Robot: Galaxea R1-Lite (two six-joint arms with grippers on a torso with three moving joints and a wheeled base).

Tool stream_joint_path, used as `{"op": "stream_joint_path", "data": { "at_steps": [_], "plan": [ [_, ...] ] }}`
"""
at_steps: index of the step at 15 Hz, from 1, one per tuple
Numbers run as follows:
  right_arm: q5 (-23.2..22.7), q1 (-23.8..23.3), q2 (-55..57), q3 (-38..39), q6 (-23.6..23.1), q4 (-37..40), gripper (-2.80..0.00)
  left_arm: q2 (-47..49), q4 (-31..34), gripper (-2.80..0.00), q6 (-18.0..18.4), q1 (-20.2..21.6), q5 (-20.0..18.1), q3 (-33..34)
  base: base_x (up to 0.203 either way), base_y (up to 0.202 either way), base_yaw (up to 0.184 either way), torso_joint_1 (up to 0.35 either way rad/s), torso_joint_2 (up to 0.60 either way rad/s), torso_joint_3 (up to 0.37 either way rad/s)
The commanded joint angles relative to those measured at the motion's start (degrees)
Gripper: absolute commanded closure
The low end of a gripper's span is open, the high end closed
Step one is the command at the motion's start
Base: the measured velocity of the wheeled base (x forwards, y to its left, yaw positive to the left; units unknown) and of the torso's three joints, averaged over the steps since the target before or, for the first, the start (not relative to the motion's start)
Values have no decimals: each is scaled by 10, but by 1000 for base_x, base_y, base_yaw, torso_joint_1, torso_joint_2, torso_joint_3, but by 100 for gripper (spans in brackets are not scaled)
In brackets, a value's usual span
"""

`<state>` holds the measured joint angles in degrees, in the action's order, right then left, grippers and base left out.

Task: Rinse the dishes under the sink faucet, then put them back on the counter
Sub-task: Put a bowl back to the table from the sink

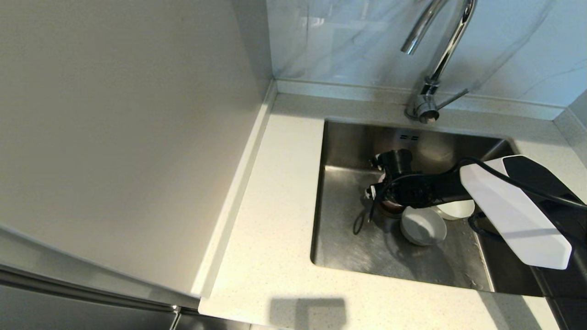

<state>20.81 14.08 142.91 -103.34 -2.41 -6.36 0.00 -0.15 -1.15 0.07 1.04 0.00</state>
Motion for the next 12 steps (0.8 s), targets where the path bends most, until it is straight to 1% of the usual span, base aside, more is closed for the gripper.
{"op": "stream_joint_path", "data": {
  "at_steps": [1,3,4,12],
  "plan": [
    [6,-1,11,-6,0,-1,-280,-2,0,0,-1,0,0,0,0,0,0,0,0,0],
    [18,-4,13,-6,0,0,-280,-2,0,0,0,0,0,0,0,0,0,0,0,0],
    [19,-4,14,-6,0,0,0,-2,0,0,0,0,0,0,0,0,0,0,0,0],
    [19,-3,3,-4,0,2,0,-2,0,0,-1,0,0,0,0,0,0,0,0,0]
  ]
}}
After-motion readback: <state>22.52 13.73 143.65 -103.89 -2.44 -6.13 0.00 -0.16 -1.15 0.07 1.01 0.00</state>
